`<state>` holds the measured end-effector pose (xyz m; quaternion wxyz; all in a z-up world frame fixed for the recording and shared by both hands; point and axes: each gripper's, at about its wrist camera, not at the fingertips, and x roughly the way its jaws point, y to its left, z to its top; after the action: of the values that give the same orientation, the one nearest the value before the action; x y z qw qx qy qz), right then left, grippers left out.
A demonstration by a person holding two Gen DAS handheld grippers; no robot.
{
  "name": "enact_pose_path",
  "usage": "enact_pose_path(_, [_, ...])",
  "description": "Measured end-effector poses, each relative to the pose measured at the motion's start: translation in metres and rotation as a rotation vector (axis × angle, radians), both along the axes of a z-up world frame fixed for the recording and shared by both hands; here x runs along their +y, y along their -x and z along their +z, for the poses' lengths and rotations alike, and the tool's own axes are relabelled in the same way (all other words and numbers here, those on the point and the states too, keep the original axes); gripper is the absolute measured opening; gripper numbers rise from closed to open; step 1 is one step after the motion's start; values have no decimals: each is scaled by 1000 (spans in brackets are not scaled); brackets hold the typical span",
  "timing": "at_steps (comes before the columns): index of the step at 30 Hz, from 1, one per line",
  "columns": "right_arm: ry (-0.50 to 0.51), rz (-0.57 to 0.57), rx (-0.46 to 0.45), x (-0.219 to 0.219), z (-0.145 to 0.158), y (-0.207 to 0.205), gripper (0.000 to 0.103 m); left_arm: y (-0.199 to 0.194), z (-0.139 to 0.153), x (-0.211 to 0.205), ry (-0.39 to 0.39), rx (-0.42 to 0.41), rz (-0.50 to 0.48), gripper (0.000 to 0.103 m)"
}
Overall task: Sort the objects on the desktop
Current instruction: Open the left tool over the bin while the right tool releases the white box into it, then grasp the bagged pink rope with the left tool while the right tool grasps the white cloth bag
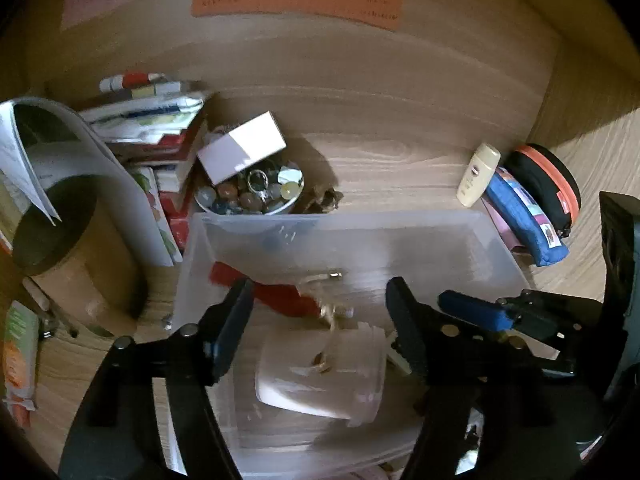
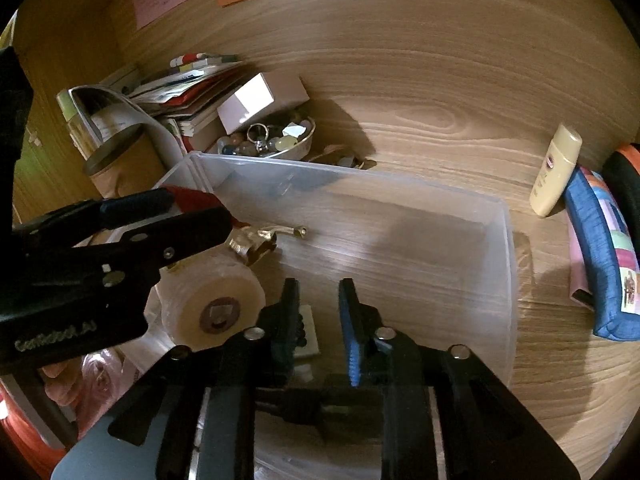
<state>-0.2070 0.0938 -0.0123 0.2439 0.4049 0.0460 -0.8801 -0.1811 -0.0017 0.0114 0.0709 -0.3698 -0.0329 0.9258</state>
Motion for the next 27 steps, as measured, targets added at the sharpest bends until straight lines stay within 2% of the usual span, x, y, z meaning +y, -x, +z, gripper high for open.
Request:
enact_pose_path(4, [1, -11, 34, 2, 8, -3, 38, -4, 6, 4, 22, 24, -5, 70])
enact_pose_path(8, [-3, -14, 64, 4, 19, -9, 44, -11, 15, 6, 43, 51, -9, 72])
enact_pose_path(10, [-15, -19, 86, 5, 24, -14, 48, -15, 20, 7, 56, 68, 1, 78])
enact_pose_path(13, [-17, -34, 104, 9, 32, -21, 55, -21, 27, 4, 69, 91, 14, 81])
enact_pose_path(19, [1, -66, 130, 23, 47, -41, 64, -38, 38, -5, 62, 111, 29, 81])
enact_pose_path(24, [8, -90, 157, 35, 57, -62, 66, -61, 48, -17, 58, 128, 37, 82])
enact_pose_path(27, [9, -100, 173, 43, 62, -77, 67, -75, 51, -24, 73, 136, 44, 86])
